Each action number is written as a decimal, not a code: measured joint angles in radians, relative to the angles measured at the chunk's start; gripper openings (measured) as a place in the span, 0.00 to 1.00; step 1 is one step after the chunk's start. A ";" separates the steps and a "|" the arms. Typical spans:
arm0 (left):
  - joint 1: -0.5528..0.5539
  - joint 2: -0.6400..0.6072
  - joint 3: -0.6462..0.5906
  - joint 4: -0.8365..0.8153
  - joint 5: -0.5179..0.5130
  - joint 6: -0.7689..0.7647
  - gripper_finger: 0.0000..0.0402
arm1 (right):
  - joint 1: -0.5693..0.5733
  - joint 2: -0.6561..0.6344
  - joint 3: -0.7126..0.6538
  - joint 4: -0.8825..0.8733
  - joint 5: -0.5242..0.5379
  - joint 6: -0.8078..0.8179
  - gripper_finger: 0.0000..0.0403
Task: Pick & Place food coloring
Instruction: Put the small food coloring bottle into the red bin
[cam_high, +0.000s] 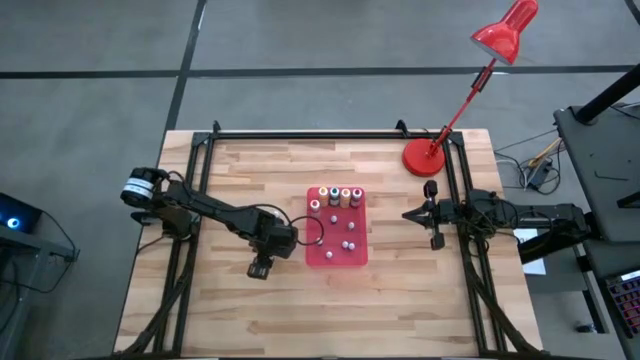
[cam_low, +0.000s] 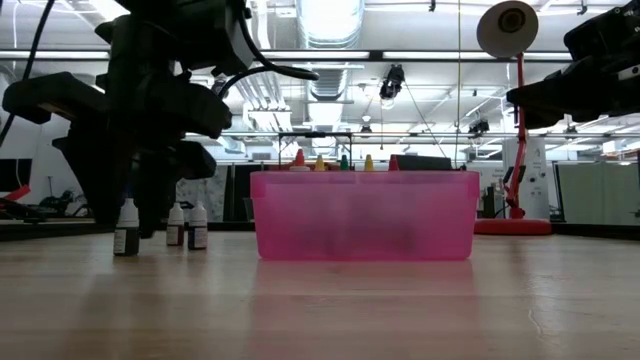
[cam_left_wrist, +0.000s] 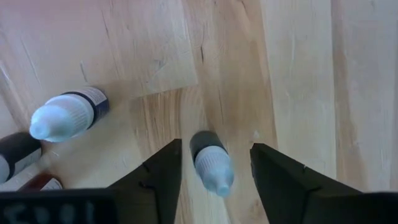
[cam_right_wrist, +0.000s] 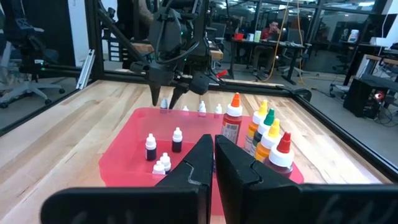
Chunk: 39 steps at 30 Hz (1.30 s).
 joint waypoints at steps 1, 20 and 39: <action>0.000 0.000 0.000 0.000 0.000 0.000 0.39 | 0.000 0.000 0.000 0.000 0.000 -0.001 0.02; 0.001 0.000 0.000 0.000 -0.005 -0.001 0.14 | 0.000 0.000 0.000 0.000 0.000 -0.002 0.02; 0.017 -0.011 0.181 -0.129 -0.058 0.062 0.14 | 0.000 0.000 0.000 0.000 0.000 0.000 0.02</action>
